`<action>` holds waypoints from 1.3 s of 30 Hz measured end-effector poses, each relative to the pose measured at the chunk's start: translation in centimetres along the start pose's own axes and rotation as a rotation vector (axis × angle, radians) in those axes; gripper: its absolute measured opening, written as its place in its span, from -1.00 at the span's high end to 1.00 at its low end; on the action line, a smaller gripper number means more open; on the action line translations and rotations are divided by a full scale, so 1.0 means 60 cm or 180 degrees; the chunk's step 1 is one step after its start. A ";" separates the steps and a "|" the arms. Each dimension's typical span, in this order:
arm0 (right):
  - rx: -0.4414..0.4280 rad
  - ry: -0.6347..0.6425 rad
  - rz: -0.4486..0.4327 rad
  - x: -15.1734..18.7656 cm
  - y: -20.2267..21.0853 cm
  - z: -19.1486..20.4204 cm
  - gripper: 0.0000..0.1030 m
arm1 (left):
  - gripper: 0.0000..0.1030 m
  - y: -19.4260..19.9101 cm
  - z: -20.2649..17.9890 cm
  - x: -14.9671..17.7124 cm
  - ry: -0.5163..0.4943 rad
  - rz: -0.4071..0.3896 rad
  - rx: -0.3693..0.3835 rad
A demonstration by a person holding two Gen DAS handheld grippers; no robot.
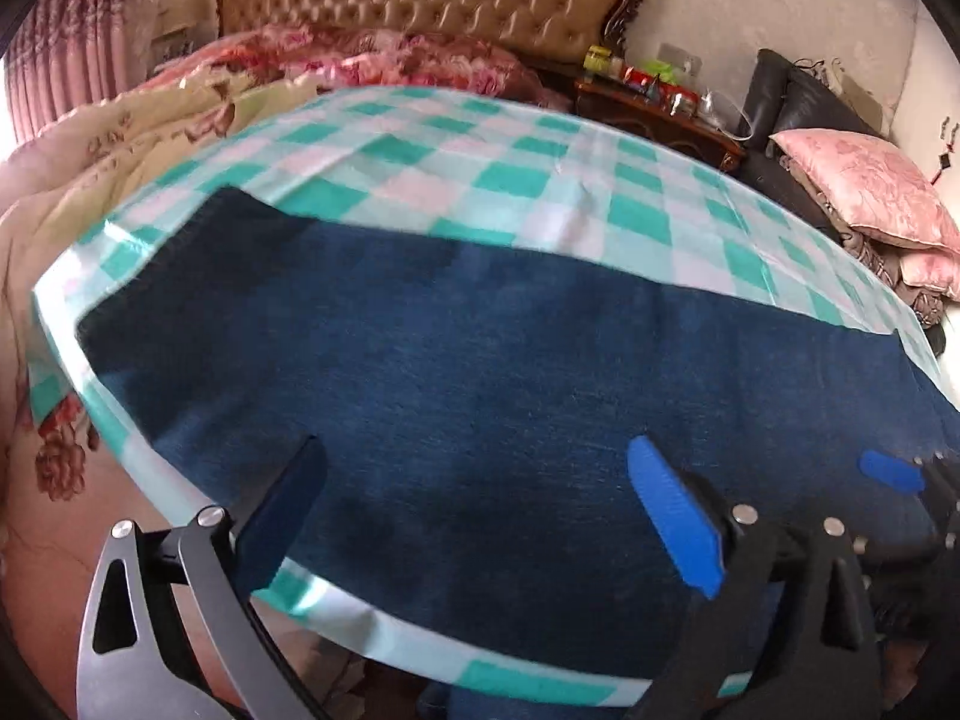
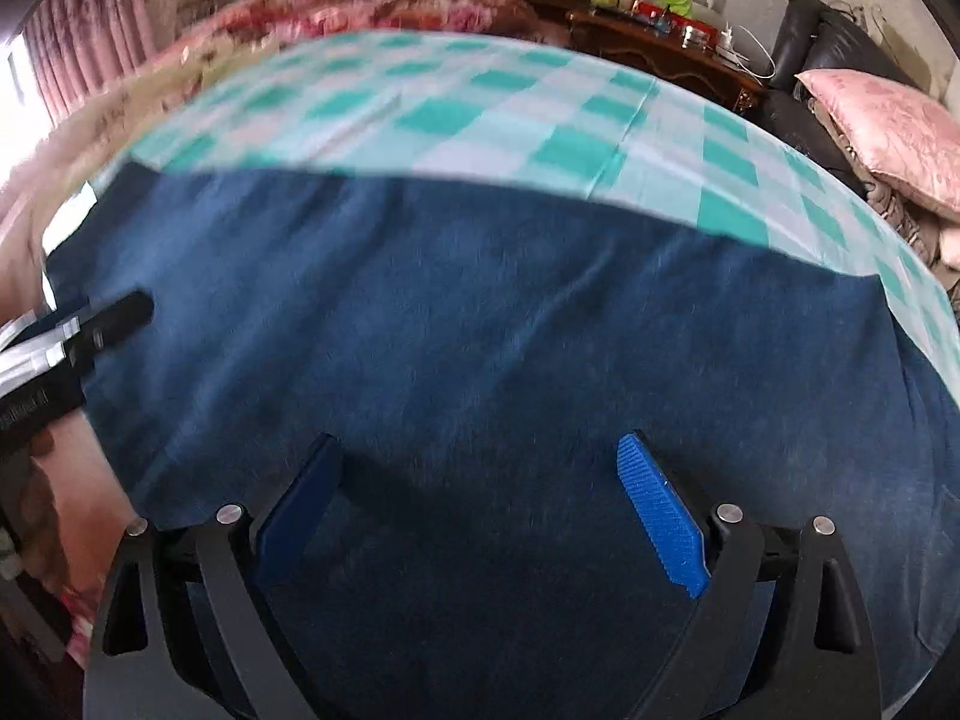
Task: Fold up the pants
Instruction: 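Move both open tools over the flattened blue jeans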
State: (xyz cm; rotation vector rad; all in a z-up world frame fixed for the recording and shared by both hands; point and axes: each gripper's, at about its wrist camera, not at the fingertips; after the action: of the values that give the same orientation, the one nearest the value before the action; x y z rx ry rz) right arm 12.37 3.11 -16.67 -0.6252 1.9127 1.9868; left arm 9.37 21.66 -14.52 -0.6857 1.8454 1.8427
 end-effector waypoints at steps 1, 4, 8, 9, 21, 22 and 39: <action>0.0019 0.0029 -0.0039 0.003 0.003 0.002 -0.77 | -0.96 -0.006 0.000 0.001 0.0040 0.0064 -0.0090; -0.0002 -0.0030 -0.0025 0.007 0.003 0.000 -0.78 | -0.96 -0.018 0.003 0.006 0.0091 0.0220 -0.0454; 0.0019 -0.0100 0.0017 0.007 0.001 -0.002 -0.78 | -0.96 -0.015 0.005 0.007 0.0016 0.0214 -0.0527; 0.0036 -0.0131 0.0009 0.009 0.002 -0.001 -0.78 | -0.97 -0.014 0.005 0.008 -0.0018 0.0204 -0.0538; -0.0083 -0.0044 -0.0029 0.013 0.003 -0.009 -0.80 | -0.13 -0.005 0.201 -0.089 0.0447 -0.0172 -0.0465; -0.0087 -0.0044 -0.0031 0.013 0.003 -0.009 -0.80 | -0.09 -0.014 0.214 -0.109 0.0347 -0.0170 -0.0500; -0.0053 -0.0080 -0.0097 0.018 0.001 -0.012 -0.90 | 0.21 0.020 0.098 -0.071 -0.0159 -0.0196 0.0180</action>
State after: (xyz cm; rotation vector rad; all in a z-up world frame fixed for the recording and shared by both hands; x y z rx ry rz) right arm 11.47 2.31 -17.19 -0.6270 1.8629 1.9846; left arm 11.74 27.67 -11.03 -0.6632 1.8169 1.7464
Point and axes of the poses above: each gripper's, at about its wrist camera, not at the fingertips, and y roughly against the way its jaws point, z to its left, x to its underside, and after that the axes turned 9 degrees about -y, right-handed
